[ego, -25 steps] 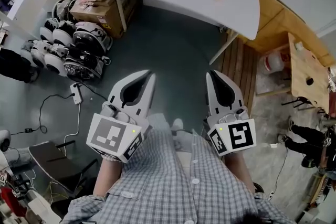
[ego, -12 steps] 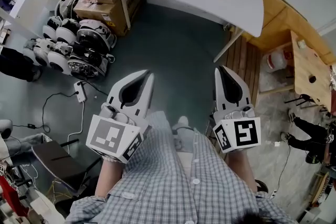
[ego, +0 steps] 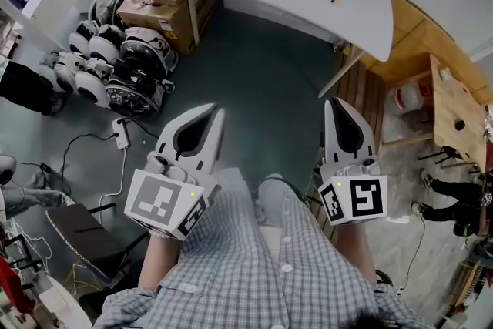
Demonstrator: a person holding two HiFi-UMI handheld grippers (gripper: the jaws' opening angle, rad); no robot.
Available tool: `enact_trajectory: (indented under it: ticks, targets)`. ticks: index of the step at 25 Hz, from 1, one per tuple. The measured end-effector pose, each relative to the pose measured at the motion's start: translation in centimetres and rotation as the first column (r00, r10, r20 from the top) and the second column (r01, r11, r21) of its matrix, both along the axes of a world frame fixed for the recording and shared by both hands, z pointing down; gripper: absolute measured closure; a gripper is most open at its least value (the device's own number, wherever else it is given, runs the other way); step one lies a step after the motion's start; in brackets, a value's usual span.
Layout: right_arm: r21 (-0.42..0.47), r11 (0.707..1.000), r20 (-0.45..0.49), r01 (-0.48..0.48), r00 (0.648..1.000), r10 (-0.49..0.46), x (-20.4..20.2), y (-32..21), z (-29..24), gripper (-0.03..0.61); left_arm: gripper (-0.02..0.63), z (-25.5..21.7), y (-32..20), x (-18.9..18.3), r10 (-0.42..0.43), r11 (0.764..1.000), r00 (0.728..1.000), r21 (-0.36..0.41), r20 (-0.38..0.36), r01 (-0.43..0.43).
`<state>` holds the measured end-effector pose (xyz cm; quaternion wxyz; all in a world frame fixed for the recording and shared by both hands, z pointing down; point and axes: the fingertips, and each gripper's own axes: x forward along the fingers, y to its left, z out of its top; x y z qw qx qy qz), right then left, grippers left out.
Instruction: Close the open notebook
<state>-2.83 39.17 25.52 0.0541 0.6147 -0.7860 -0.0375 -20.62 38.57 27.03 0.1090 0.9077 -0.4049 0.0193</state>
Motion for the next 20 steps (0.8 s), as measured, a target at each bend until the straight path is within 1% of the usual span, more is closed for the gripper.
enact_trajectory:
  ticks: [3,8,15,20]
  targets:
    - [0.008,1.0,-0.009,-0.007,1.0,0.007,0.1,0.0,-0.4,0.549,0.608,0.0,0.0,-0.3,-0.004,1.0,1.0,0.001,-0.004,0.004]
    - [-0.004,1.0,-0.019,-0.001,1.0,0.001,0.5,-0.9,0.1,0.549,0.607,0.3,-0.7,0.0,-0.02,1.0,1.0,-0.005,-0.015,0.02]
    - [-0.011,0.999,-0.016,0.041,0.999,-0.041,0.8,-3.7,0.4,0.549,0.608,0.2,-2.7,0.7,-0.049,0.999,0.999,-0.007,-0.003,0.049]
    - [-0.013,0.998,-0.012,0.059,0.998,-0.059,2.1,-6.2,0.3,0.551,0.609,-0.2,-5.2,2.2,-0.063,0.998,0.998,-0.008,-0.003,0.063]
